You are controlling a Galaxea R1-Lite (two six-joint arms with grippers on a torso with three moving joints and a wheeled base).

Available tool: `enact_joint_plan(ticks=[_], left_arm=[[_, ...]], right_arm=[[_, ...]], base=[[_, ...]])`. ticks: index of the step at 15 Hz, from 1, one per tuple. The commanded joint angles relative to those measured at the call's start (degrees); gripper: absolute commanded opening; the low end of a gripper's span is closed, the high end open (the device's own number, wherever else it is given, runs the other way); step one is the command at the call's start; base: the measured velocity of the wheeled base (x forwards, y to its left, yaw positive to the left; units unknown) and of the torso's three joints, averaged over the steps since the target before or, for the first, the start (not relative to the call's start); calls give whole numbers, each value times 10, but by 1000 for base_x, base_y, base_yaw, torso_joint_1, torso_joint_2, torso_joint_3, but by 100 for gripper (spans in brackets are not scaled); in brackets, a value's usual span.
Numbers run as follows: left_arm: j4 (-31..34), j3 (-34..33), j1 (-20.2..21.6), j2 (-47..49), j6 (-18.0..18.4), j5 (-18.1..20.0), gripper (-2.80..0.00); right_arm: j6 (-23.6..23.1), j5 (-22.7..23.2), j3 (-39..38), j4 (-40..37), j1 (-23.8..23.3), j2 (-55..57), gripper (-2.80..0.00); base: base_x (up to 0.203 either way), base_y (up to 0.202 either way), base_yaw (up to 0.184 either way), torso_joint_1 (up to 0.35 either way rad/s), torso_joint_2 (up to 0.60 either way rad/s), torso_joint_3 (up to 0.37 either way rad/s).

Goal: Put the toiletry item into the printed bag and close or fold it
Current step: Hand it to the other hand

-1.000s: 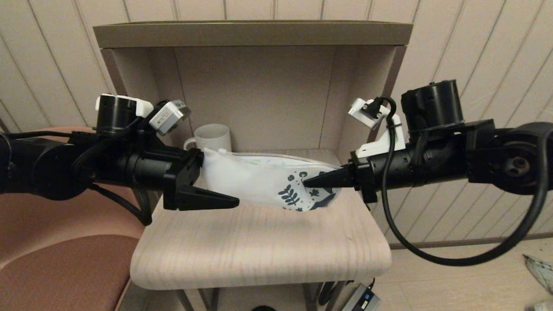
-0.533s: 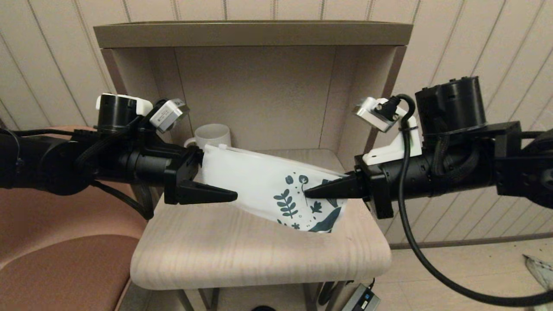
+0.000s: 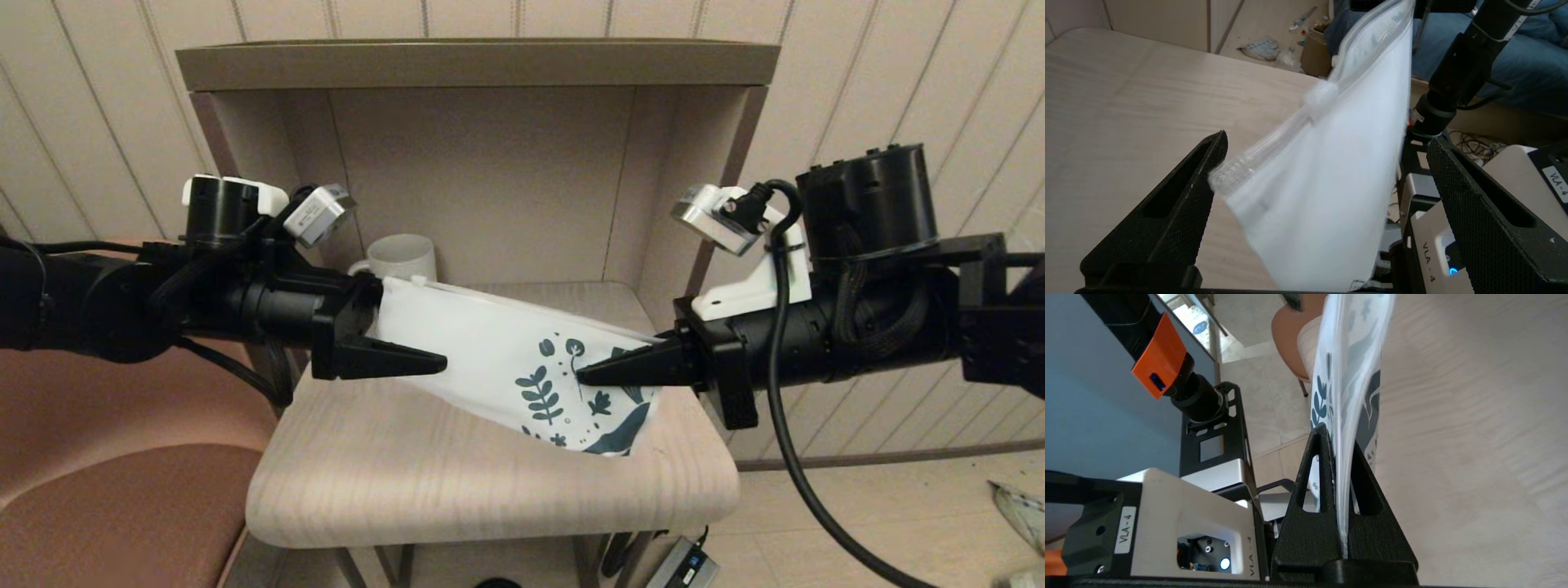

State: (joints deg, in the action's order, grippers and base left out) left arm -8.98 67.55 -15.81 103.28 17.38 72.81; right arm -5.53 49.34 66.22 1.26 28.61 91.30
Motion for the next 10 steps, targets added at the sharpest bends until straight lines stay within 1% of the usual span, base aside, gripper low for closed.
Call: enact_joint_plan(ticks=[1,3,4,10], left_arm=[[-1,0,0,2,1,4,0],[-1,0,0,1,1,4,0],[-1,-1,0,0,1,4,-280],[-1,-2,0,0,1,5,-280]], right_arm=[[-2,3,-4,0,6,-4,-280],[-3,2,-6,2,8,-4,-280],[-3,2,-6,2,8,-4,-280],[-7,2,-6,3,8,3,-280]], base=[[0,0,0,0,0,0],[0,0,0,0,0,0],[0,0,0,0,0,0],[0,0,0,0,0,0]])
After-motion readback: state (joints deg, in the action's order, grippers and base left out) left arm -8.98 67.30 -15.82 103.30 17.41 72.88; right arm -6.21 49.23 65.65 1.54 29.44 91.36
